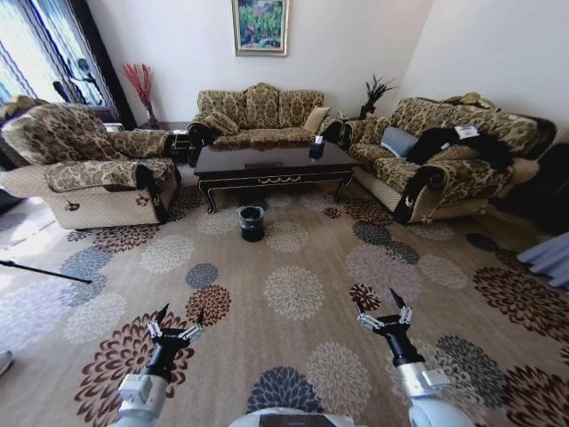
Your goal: Move to the front of the table and pick up the trash from the floor, then place it into the trash bin.
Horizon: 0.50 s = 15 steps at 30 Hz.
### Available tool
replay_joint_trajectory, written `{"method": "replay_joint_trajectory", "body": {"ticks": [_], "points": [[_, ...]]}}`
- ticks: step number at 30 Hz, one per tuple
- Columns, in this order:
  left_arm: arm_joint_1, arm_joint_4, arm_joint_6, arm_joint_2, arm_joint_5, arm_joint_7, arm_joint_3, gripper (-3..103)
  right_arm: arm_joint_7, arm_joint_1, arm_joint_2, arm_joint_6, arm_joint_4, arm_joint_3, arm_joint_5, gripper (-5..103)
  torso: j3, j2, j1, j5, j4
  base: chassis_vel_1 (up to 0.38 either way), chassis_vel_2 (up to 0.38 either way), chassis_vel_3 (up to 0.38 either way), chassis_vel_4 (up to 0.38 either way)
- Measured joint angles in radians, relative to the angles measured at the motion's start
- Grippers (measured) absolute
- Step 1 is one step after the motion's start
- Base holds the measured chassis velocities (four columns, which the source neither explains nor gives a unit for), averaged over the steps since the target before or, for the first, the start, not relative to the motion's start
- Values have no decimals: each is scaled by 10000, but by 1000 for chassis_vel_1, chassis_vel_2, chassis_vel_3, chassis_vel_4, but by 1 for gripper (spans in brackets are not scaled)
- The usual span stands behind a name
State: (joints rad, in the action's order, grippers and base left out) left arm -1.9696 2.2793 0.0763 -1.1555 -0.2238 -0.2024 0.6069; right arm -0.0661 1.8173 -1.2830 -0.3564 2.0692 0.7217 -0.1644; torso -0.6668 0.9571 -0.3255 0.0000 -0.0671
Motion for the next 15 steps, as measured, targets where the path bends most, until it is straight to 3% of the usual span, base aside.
{"method": "replay_joint_trajectory", "body": {"ticks": [15], "points": [[0,0,0,0,0,0,0,100,0,0,0,0,0,-1,0,100,-395,710,-314,0,0,0,0,0,0]]}}
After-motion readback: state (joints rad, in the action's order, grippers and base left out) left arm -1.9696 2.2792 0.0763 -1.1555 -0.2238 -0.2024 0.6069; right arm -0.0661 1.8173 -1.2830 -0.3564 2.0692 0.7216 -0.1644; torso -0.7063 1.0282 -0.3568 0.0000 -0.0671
